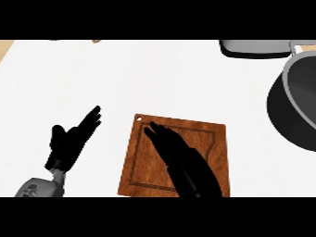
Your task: Pick the bell pepper from the cutting board and place it in the pot
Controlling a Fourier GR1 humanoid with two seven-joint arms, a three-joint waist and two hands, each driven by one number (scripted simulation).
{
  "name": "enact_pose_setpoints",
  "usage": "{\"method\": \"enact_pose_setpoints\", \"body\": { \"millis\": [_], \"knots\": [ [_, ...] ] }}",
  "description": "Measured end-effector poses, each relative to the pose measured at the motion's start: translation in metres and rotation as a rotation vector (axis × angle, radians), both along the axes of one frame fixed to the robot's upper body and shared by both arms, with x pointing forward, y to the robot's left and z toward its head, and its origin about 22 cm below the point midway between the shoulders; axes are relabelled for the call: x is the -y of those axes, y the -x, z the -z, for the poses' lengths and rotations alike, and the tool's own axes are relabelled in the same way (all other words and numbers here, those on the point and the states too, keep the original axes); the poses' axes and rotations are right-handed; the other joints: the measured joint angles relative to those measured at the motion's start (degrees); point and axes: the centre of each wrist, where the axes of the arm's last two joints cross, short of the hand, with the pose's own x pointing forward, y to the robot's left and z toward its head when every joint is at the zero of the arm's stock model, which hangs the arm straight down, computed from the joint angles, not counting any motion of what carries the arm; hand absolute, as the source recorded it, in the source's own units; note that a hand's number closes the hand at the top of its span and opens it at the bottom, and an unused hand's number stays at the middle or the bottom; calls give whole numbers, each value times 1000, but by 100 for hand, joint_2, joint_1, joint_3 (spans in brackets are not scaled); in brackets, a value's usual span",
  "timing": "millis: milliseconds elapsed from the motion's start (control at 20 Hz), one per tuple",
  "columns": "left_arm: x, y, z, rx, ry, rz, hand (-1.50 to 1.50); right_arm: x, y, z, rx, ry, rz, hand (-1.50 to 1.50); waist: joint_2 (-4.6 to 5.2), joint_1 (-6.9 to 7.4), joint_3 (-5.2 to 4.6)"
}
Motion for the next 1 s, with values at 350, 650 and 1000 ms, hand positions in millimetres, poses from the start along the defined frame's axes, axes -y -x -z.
{"method": "enact_pose_setpoints", "body": {
  "millis": [350,650,1000],
  "knots": [
    [5,-2,4,6,-7,-1,0,12,-30,33,-70,118,-2,-150,-2,-15,4],
    [2,-7,7,3,2,-7,0,38,-35,44,-18,93,17,-150,-7,-31,5],
    [-9,2,3,4,-2,-1,0,64,-45,62,-60,-19,-32,-150,-8,-14,6]
  ]
}}
